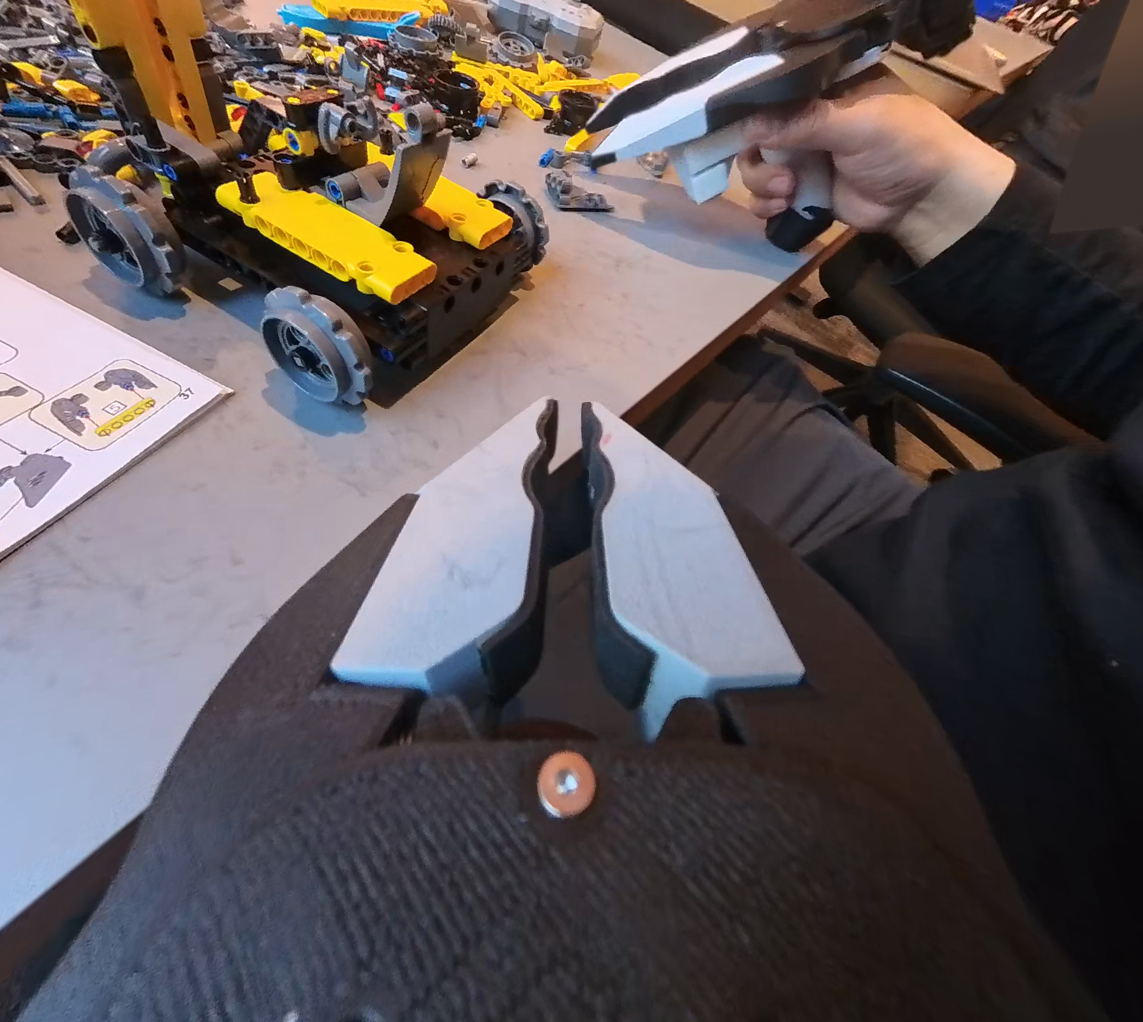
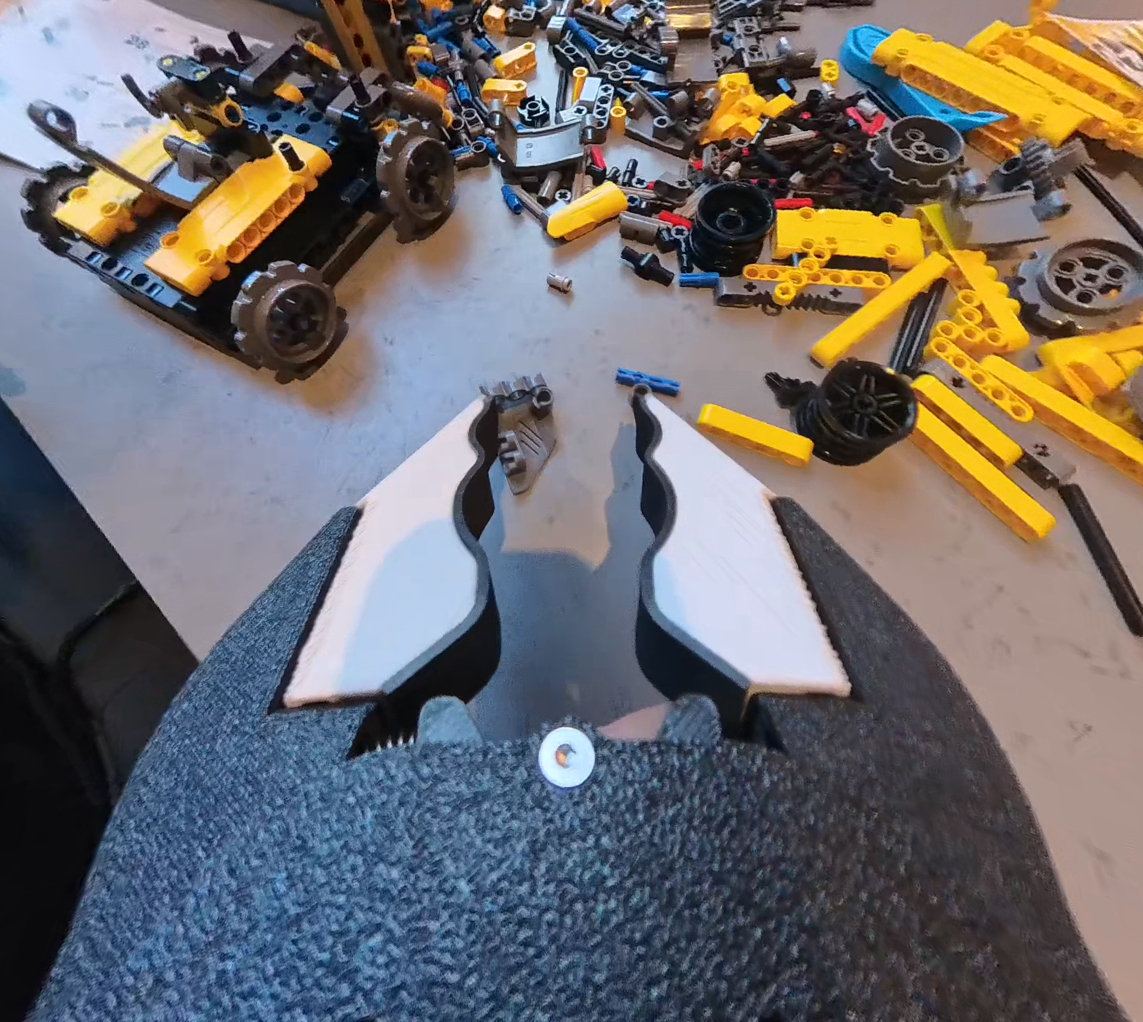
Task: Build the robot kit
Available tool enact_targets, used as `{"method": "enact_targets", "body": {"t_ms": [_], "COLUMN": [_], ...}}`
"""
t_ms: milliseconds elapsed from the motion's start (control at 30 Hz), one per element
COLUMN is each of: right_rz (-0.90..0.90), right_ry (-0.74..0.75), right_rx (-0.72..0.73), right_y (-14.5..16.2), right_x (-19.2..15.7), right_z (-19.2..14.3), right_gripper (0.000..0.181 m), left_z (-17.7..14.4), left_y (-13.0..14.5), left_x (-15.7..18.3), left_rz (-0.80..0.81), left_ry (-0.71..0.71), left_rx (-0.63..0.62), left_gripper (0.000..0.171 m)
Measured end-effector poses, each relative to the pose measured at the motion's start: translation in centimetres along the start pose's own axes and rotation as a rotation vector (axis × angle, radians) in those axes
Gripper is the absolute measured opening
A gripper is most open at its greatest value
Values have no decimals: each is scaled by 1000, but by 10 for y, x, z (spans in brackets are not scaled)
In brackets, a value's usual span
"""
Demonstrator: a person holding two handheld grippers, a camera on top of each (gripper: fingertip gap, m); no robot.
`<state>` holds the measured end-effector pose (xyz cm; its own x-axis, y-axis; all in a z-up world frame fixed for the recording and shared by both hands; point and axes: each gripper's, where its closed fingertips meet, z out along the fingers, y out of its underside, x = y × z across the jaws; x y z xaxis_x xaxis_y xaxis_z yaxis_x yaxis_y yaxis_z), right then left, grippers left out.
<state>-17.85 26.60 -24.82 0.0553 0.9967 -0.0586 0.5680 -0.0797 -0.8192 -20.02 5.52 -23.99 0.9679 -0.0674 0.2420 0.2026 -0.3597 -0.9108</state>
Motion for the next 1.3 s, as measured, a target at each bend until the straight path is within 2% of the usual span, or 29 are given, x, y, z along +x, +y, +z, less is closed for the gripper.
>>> {"method": "enact_targets", "body": {"t_ms": [333, 600, 833, 1033, 1300], "right_rz": [-54, -80, -116, -117, -82], "right_ry": [-35, -82, -92, -94, -128], "right_rx": [-68, -141, -146, -86, 8], "right_y": [6, 15, 21, 15, 1], "right_x": [-9, -15, -21, -21, -22], "right_z": [12, 19, 13, 6, 0], "right_gripper": [42, 23, 25, 28, 30], "left_z": [12, 13, 13, 12, 14], "left_y": [2, 5, 9, 8, 12], "left_x": [-1, 8, 14, 14, 21], "left_rz": [2, 12, 17, -13, 27], "left_ry": [22, 62, 89, 100, 107], "left_rx": [-26, -28, -44, -40, -61], "left_gripper": [5, 5, 5, 6, 9]}}
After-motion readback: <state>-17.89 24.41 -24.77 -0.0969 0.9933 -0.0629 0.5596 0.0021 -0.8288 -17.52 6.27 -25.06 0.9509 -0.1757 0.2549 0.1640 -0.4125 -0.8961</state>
